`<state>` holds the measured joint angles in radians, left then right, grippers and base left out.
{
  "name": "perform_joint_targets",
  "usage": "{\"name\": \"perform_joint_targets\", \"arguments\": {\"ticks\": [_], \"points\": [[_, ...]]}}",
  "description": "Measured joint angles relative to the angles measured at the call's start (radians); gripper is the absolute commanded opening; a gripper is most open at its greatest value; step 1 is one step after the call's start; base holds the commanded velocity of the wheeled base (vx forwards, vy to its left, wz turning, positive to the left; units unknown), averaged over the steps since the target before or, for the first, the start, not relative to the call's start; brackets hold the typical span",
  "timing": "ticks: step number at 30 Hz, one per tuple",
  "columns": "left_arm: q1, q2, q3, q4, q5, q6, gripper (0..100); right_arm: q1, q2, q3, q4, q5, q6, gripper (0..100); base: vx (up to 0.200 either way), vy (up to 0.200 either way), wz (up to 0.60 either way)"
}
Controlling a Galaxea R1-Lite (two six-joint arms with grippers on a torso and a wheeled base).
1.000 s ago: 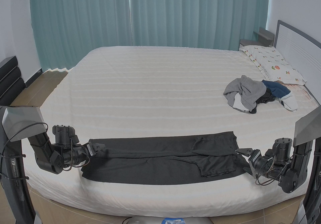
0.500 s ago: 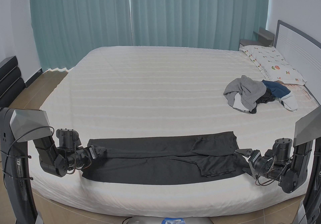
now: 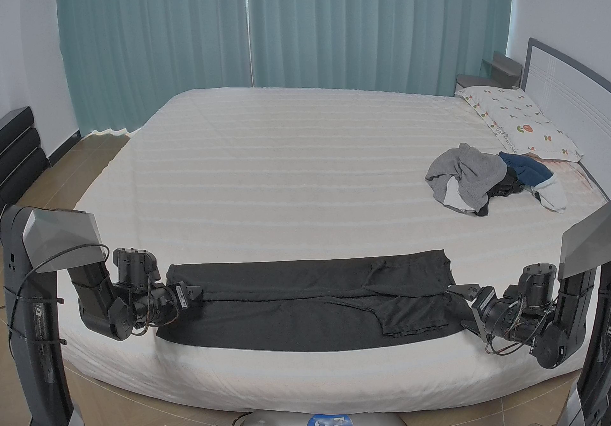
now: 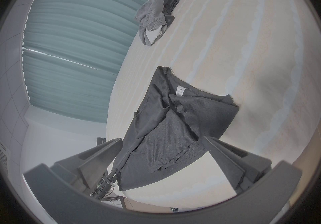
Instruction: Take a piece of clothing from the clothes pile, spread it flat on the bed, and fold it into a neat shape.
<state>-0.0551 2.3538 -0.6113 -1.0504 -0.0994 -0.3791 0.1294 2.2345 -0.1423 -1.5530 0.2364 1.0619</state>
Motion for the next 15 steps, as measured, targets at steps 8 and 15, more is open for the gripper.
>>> {"name": "perform_joint_targets", "arguments": {"ticks": [8, 15], "points": [[-0.006, -0.005, 0.006, -0.001, 0.015, -0.002, 0, 0.001, 0.000, 0.002, 0.000, 0.000, 0.000, 100, 0.000, 0.000, 0.00], [0.002, -0.025, 0.018, -0.031, 0.020, -0.003, 0, -0.001, -0.002, 0.003, 0.000, -0.001, 0.000, 100, 0.000, 0.000, 0.00]]}}
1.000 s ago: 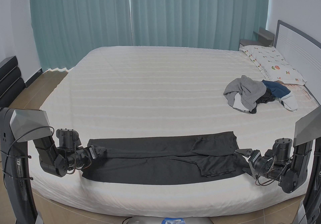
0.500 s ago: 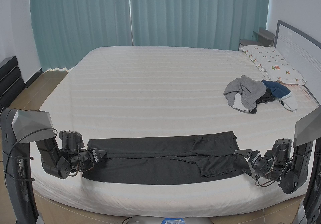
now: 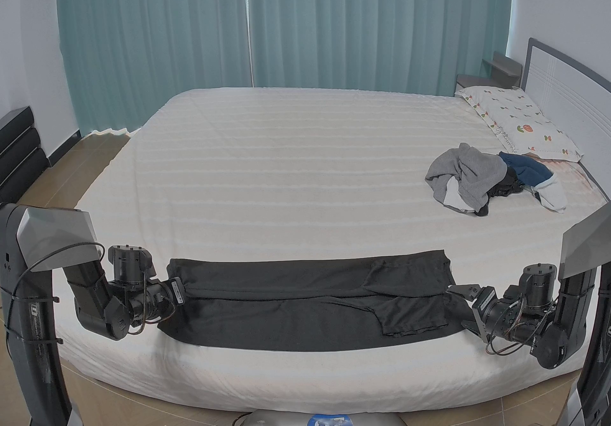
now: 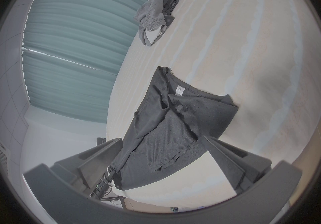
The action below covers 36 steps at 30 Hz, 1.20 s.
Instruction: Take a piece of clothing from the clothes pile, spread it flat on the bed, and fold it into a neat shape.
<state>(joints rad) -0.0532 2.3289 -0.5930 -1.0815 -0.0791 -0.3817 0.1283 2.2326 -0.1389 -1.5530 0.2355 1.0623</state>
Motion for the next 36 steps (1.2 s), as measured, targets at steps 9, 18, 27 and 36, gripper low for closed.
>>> {"name": "perform_joint_targets", "arguments": {"ticks": [9, 18, 27, 36], "points": [[0.029, -0.035, 0.015, -0.013, -0.001, 0.004, 0, -0.007, 0.000, 0.001, 0.000, 0.000, 0.000, 100, 0.000, 0.000, 0.00], [0.049, -0.046, 0.015, -0.006, -0.009, 0.001, 0, -0.009, -0.004, 0.001, 0.000, 0.000, 0.000, 100, 0.000, 0.000, 0.00], [0.081, -0.061, 0.015, -0.002, -0.023, 0.006, 0, -0.030, -0.025, -0.004, 0.000, 0.000, 0.001, 100, 0.000, 0.000, 0.00], [0.086, -0.069, 0.013, 0.014, -0.038, 0.005, 0, -0.108, -0.051, -0.019, 0.000, 0.041, 0.002, 100, 0.000, 0.000, 0.00]]}}
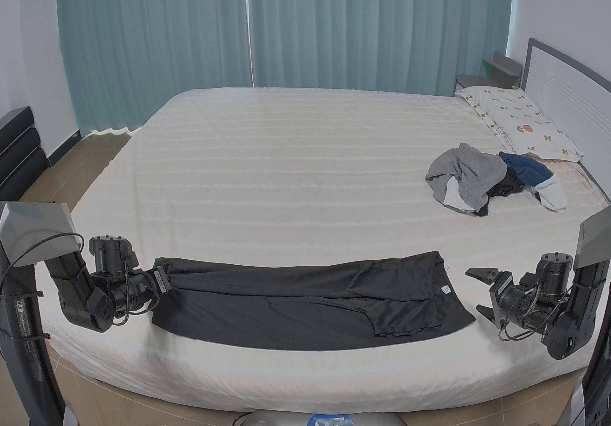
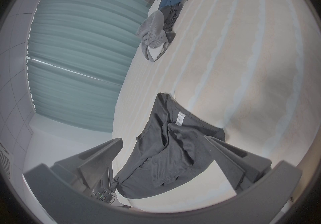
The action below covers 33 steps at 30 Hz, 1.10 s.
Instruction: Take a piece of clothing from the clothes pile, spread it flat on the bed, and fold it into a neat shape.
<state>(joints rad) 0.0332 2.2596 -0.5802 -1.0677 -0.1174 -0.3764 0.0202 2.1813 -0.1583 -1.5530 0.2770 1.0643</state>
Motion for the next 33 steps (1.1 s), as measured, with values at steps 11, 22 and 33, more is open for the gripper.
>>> {"name": "perform_joint_targets", "arguments": {"ticks": [11, 22, 33], "points": [[-0.003, 0.005, -0.002, -0.006, -0.002, -0.004, 0, -0.054, 0.018, -0.030, 0.000, 0.013, 0.000, 100, -0.164, 0.000, 0.00], [-0.019, 0.016, -0.045, -0.027, 0.007, -0.111, 0, -0.050, 0.062, -0.044, 0.000, 0.029, 0.004, 100, 0.000, 0.000, 0.00], [-0.095, -0.023, -0.058, 0.004, 0.053, -0.176, 0, -0.067, 0.100, -0.061, 0.000, 0.075, 0.011, 100, 0.000, -0.145, 0.00]]}}
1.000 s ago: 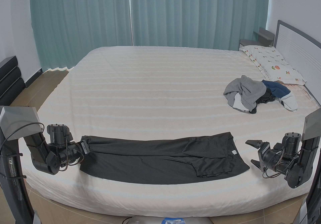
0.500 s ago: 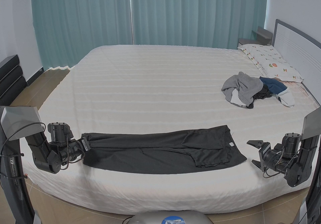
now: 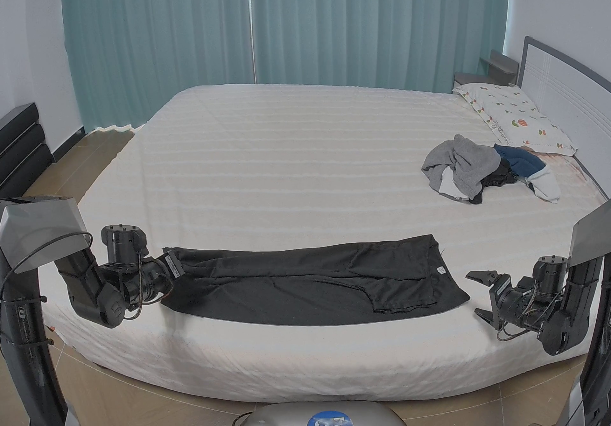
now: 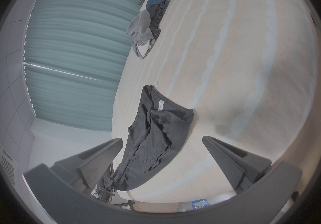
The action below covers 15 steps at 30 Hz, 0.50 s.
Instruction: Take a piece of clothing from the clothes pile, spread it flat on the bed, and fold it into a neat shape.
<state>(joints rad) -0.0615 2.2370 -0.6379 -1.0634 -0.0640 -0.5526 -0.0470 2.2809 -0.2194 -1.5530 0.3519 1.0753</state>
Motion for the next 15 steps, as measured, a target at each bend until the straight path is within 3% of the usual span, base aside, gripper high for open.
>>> {"name": "perform_joint_targets", "arguments": {"ticks": [11, 15], "points": [[-0.060, -0.049, -0.094, 0.195, 0.127, -0.001, 0, 0.006, 0.008, 0.002, 0.000, 0.000, -0.003, 100, 0.000, -0.200, 0.00], [-0.089, -0.077, -0.134, 0.333, 0.168, 0.002, 0, 0.008, 0.010, 0.004, 0.000, 0.000, -0.006, 100, 0.000, -0.200, 0.00]]}}
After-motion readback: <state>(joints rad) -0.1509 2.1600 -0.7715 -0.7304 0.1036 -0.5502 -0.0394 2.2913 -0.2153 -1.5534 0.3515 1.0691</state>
